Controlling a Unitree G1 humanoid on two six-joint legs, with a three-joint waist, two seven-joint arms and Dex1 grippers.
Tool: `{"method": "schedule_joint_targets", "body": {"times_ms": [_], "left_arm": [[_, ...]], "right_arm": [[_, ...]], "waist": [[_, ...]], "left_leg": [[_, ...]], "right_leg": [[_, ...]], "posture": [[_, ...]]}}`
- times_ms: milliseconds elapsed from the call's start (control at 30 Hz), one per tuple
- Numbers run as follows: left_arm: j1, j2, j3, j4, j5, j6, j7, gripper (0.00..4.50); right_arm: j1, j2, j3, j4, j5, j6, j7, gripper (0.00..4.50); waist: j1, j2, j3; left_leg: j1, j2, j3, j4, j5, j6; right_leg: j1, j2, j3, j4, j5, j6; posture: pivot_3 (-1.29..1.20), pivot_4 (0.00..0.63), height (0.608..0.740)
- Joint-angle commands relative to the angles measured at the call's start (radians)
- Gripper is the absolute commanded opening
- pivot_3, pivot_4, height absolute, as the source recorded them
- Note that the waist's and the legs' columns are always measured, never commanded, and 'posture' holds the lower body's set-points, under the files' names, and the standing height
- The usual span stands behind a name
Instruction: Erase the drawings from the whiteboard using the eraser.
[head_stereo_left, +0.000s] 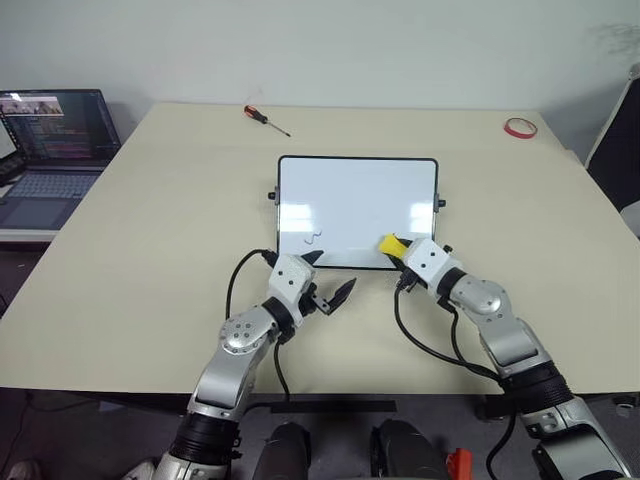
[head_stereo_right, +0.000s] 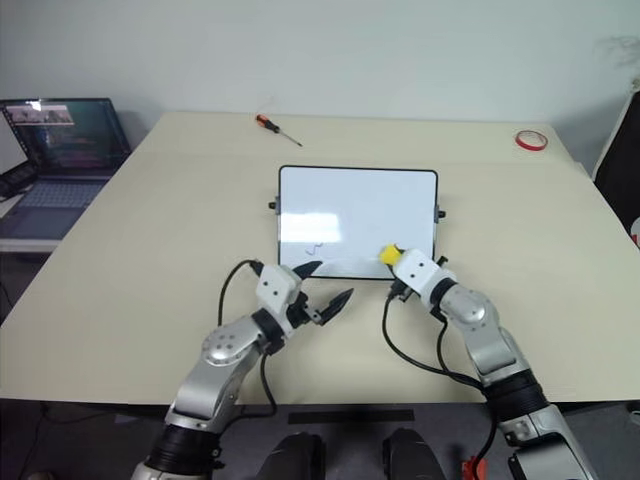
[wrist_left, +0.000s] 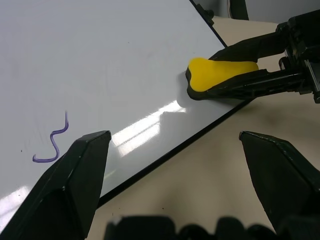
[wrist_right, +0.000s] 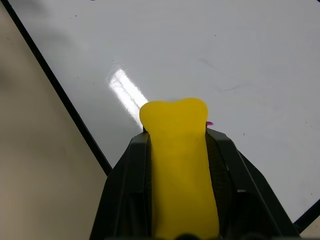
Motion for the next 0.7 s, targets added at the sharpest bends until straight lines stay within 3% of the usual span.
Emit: {"method": "schedule_joint_targets", "body": {"times_ms": [33, 300, 700], "left_arm": [[-0.026, -0.007, -0.003, 0.0, -0.006, -0.025, -0.003, 4.5], [-0.039, -0.012, -0.007, 0.018, -0.007, -0.032, -0.011, 4.5], [-0.023, -0.001, 0.002, 0.0, -0.007, -0.025, -0.003, 4.5]], "right_arm": [[-0.018, -0.027, -0.073, 0.026, -0.034, 0.053, -0.075, 1.15], [-0.019, -0.022, -0.074, 0.012, -0.044, 0.066, -0.105, 1.15], [0.075, -0.02, -0.002, -0.08, -0.028, 0.052, 0.01, 1.15]], "waist": [[0.001, 0.0, 0.0], [0.001, 0.0, 0.0], [-0.001, 0.0, 0.0]], "left_leg": [[0.0, 0.0, 0.0, 0.0, 0.0, 0.0], [0.002, 0.0, 0.0, 0.001, 0.0, 0.0], [0.002, 0.0, 0.0, 0.0, 0.0, 0.0]], "right_leg": [[0.0, 0.0, 0.0, 0.0, 0.0, 0.0], [0.002, 0.0, 0.0, 0.0, 0.0, 0.001], [0.003, 0.0, 0.0, -0.001, 0.0, 0.001]], "posture": [[0.0, 0.15, 0.74], [0.0, 0.15, 0.74], [0.0, 0.15, 0.74]]}}
